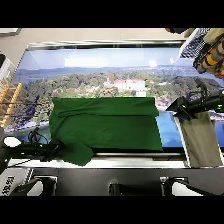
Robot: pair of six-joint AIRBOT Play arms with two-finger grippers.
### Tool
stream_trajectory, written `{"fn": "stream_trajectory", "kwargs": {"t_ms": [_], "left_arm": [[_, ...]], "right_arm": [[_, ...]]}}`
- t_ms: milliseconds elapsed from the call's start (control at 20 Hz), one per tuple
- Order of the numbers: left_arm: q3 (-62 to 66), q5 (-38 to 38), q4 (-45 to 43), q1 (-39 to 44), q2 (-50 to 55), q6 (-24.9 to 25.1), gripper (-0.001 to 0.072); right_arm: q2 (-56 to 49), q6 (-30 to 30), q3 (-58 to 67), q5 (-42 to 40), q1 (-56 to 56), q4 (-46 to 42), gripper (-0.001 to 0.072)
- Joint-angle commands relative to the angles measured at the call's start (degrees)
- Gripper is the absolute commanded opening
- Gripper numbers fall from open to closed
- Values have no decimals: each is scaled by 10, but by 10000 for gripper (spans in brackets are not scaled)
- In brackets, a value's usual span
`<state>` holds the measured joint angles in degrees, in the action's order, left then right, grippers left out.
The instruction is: Fold the clothes and pants, and hang the long-sleeved shirts on hangers.
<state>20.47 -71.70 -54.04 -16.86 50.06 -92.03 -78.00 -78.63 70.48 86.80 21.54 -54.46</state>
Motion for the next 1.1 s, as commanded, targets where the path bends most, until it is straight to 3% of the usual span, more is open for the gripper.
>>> {"fn": "stream_trajectory", "kwargs": {"t_ms": [0, 400, 750, 800, 850, 900, 950, 1050], "left_arm": [[10, -44, -50, 1, -45, -46, 605], [-45, 38, -9, 2, -30, -66, 602], [-71, 79, 47, 2, 7, -39, 590], [-71, 79, 48, 2, 6, -35, 488], [-71, 78, 54, 2, 6, -20, 264], [-71, 77, 62, 2, 6, -9, 127], [-71, 76, 66, 2, 6, -7, 80], [-70, 70, 67, 2, 6, -3, 73]], "right_arm": [[0, 1, 0, 1, 0, 0, 542], [0, 3, 0, 1, 0, 0, 542], [0, 3, 0, 0, 0, 0, 542], [0, 2, 0, 2, 0, 0, 542], [0, 2, 0, 3, 0, 5, 542], [0, 2, 0, 4, 0, 14, 542], [0, 2, 0, 8, 0, 23, 543], [0, 5, 0, 19, 0, 25, 542]]}}
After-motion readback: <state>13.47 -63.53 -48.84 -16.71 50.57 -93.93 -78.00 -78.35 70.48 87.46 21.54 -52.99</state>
